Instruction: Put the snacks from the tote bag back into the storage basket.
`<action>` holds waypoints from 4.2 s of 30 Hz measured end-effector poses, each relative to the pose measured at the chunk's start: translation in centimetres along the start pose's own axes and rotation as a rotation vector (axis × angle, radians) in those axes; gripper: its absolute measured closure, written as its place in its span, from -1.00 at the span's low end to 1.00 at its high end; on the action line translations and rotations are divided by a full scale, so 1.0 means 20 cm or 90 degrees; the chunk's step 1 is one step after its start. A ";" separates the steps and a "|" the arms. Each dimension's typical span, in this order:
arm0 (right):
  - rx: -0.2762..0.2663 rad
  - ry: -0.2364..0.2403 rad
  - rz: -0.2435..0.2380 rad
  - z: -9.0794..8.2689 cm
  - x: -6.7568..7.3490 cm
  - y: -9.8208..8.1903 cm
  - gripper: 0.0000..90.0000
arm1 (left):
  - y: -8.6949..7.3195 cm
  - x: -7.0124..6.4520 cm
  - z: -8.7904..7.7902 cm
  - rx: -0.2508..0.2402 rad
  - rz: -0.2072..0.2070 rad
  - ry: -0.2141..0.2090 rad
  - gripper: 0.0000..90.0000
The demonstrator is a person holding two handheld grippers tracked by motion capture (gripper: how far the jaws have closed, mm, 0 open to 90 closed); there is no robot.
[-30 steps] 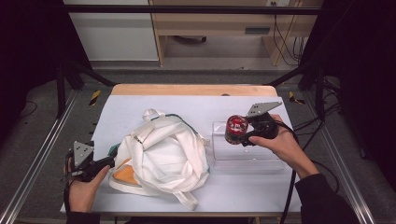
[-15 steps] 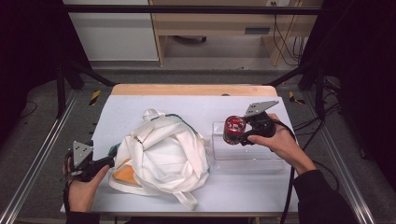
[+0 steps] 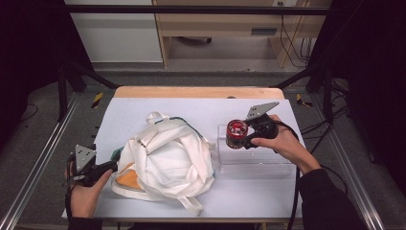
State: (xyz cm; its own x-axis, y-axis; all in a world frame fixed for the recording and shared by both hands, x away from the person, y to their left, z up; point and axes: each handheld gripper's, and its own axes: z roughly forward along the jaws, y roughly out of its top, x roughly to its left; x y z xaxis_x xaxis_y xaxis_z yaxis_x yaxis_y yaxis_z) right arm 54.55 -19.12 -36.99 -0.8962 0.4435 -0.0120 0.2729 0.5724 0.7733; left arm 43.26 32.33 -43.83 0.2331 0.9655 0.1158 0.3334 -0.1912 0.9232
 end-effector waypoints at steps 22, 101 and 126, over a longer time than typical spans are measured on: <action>0.019 0.005 -0.016 0.10 -0.03 -0.01 -0.44 | 0.00 -0.04 0.02 0.002 0.006 -0.001 -0.73; 0.099 0.015 0.002 0.31 -0.04 -0.10 -0.45 | 0.01 -0.01 0.00 -0.003 -0.002 -0.001 -0.73; 0.122 0.016 0.009 0.34 -0.04 -0.13 -0.45 | 0.01 -0.01 0.00 -0.001 0.000 -0.003 -0.73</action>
State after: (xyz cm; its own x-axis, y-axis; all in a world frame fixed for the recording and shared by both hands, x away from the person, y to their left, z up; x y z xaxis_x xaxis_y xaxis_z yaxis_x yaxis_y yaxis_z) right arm 57.01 -16.28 -43.31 -0.8994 0.4368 0.0161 0.3455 0.6879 0.6383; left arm 43.34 32.13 -43.66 0.2371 0.9647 0.1148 0.3321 -0.1916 0.9236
